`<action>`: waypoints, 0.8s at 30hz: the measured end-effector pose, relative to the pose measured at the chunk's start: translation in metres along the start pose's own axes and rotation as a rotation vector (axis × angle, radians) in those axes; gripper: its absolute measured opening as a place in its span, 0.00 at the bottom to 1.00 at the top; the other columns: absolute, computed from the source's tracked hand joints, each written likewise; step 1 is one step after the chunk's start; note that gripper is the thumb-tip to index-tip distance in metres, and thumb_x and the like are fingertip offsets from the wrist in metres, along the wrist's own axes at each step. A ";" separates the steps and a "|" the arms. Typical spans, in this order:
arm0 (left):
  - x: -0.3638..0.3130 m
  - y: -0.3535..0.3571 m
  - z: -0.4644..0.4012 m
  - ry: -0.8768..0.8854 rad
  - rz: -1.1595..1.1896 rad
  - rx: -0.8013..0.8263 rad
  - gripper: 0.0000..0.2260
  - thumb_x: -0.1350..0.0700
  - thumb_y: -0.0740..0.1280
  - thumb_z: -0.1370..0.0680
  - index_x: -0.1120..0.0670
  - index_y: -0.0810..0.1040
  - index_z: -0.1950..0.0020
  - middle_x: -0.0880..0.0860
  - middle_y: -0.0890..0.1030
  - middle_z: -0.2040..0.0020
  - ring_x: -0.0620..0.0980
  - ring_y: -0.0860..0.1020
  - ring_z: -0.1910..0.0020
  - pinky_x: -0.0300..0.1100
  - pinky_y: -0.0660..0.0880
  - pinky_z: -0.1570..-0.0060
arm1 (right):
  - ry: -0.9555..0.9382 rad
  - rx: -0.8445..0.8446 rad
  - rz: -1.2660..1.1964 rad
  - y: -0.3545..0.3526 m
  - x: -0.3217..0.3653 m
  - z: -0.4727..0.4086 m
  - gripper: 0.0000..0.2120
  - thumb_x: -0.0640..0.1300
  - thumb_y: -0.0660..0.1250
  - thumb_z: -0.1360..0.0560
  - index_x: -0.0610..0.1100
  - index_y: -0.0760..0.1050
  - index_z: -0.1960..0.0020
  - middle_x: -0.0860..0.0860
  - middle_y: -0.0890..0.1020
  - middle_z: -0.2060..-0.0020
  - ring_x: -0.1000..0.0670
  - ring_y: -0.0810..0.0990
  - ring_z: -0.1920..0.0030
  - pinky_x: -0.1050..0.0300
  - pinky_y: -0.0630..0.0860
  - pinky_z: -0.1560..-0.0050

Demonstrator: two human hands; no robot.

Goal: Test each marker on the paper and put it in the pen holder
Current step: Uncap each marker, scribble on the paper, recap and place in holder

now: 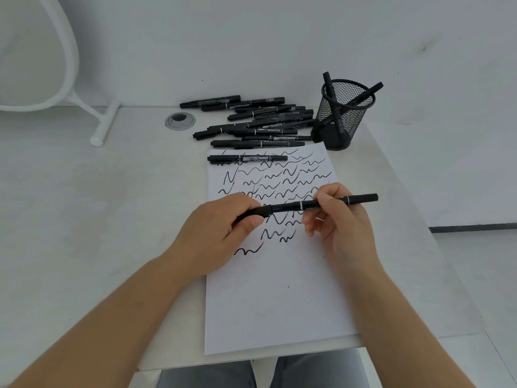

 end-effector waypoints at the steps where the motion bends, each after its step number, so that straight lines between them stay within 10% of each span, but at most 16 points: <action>1: 0.000 0.000 0.000 0.004 -0.001 0.003 0.06 0.49 0.59 0.23 0.48 0.74 0.53 0.42 0.72 0.66 0.37 0.70 0.68 0.31 0.65 0.67 | -0.005 0.025 0.029 0.001 0.000 0.001 0.09 0.43 0.62 0.30 0.51 0.74 0.68 0.48 0.78 0.76 0.50 0.73 0.75 0.62 0.70 0.73; 24: -0.002 0.003 0.001 -0.015 0.086 0.068 0.09 0.45 0.54 0.23 0.42 0.69 0.62 0.42 0.72 0.70 0.43 0.68 0.72 0.37 0.61 0.72 | -0.122 0.175 0.188 0.015 0.005 0.012 0.02 0.39 0.63 0.30 0.44 0.72 0.60 0.53 0.77 0.75 0.57 0.73 0.73 0.72 0.66 0.71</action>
Point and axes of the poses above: each hand's wrist, its own z-axis away from the middle knuckle, its own y-axis out of the palm, x = y × z, the point moved 3 cm from there along -z, towards the middle knuckle
